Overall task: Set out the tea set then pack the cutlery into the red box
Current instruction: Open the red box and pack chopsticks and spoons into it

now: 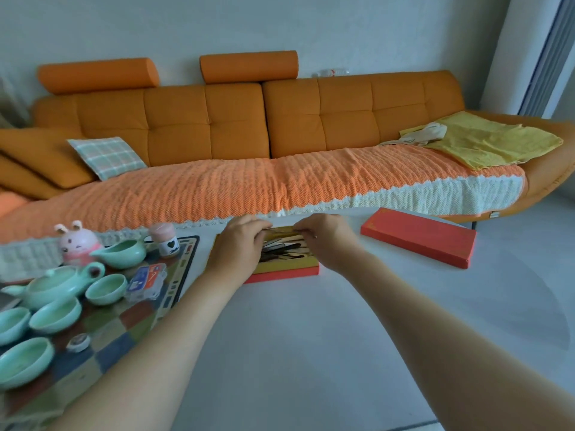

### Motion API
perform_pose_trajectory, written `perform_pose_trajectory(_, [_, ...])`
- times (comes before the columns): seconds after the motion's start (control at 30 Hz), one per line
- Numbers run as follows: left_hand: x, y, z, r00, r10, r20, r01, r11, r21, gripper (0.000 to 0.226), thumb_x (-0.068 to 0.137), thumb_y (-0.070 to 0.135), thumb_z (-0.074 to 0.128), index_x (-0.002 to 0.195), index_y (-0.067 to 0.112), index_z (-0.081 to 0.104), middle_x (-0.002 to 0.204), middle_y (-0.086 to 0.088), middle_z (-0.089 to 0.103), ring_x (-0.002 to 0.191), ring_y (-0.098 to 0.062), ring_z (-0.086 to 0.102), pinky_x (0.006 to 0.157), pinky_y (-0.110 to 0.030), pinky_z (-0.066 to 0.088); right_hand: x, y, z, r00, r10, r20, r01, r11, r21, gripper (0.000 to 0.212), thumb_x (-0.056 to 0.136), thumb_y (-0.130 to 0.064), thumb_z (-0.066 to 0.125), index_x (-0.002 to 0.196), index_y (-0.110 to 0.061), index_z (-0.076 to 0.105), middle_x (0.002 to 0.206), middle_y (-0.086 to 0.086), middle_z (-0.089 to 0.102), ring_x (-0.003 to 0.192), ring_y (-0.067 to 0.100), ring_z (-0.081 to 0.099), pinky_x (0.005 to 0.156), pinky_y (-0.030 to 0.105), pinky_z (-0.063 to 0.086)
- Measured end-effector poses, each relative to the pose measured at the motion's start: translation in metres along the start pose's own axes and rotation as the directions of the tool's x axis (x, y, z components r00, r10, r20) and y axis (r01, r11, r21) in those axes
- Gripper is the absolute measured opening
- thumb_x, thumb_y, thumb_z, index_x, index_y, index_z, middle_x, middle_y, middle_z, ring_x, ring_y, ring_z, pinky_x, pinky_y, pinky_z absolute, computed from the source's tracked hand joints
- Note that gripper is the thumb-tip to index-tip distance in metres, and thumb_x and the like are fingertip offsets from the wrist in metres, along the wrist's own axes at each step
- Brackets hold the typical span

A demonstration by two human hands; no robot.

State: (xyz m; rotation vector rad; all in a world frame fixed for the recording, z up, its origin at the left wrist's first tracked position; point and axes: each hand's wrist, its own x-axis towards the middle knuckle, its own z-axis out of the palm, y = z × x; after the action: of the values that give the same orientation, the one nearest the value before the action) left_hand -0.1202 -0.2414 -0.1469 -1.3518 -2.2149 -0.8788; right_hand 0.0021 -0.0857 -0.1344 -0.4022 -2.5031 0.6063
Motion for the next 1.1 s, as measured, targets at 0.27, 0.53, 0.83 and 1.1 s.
perform_pose_trajectory(0.27, [-0.039, -0.047, -0.022, 0.983, -0.154, 0.096, 0.146, 0.986, 0.084, 0.036, 0.101, 0.028, 0.048, 0.134, 0.021, 0.061, 0.138, 0.008, 0.057, 0.126, -0.016, 0.047, 0.099, -0.023, 0.030, 0.024, -0.030, 0.053, 0.997, 0.047, 0.058, -0.038, 0.988, -0.150, 0.042, 0.091, -0.003, 0.044, 0.112, -0.024, 0.075, 0.104, 0.008, 0.068, 0.090, 0.030, 0.062, 0.073, 0.035, 0.054])
perform_pose_trajectory(0.53, [-0.039, -0.056, -0.019, 0.939, -0.160, 0.306, 0.127, 0.984, 0.125, 0.044, 0.104, 0.039, 0.036, 0.143, 0.022, 0.049, 0.148, 0.004, 0.047, 0.136, -0.017, 0.038, 0.109, -0.036, 0.031, 0.027, -0.034, 0.064, 0.986, 0.102, 0.130, -0.086, 0.988, -0.127, 0.034, 0.094, -0.011, 0.048, 0.111, -0.023, 0.074, 0.096, 0.002, 0.065, 0.082, 0.024, 0.062, 0.065, 0.030, 0.050])
perform_pose_trajectory(0.83, [-0.040, -0.051, -0.016, 0.933, -0.150, 0.327, 0.094, 0.979, 0.182, 0.048, 0.104, 0.042, 0.033, 0.146, 0.021, 0.041, 0.152, 0.006, 0.037, 0.139, -0.017, 0.030, 0.110, -0.036, 0.029, 0.004, -0.026, 0.058, 0.988, -0.143, 0.051, 0.148, 0.984, -0.098, 0.025, 0.088, -0.009, 0.055, 0.100, -0.018, 0.075, 0.098, 0.001, 0.062, 0.092, 0.019, 0.051, 0.083, 0.032, 0.045])
perform_pose_trajectory(1.1, [-0.044, -0.021, -0.015, 0.979, 0.025, 0.200, -0.058, 0.985, 0.162, 0.016, 0.093, 0.029, 0.056, 0.103, 0.022, 0.067, 0.104, 0.006, 0.060, 0.102, -0.018, 0.052, 0.079, -0.030, 0.041, -0.018, -0.027, 0.038, 0.964, -0.027, 0.265, 0.050, 0.995, -0.082, 0.034, 0.089, -0.010, 0.053, 0.115, -0.021, 0.071, 0.118, -0.003, 0.065, 0.109, 0.016, 0.057, 0.094, 0.029, 0.047])
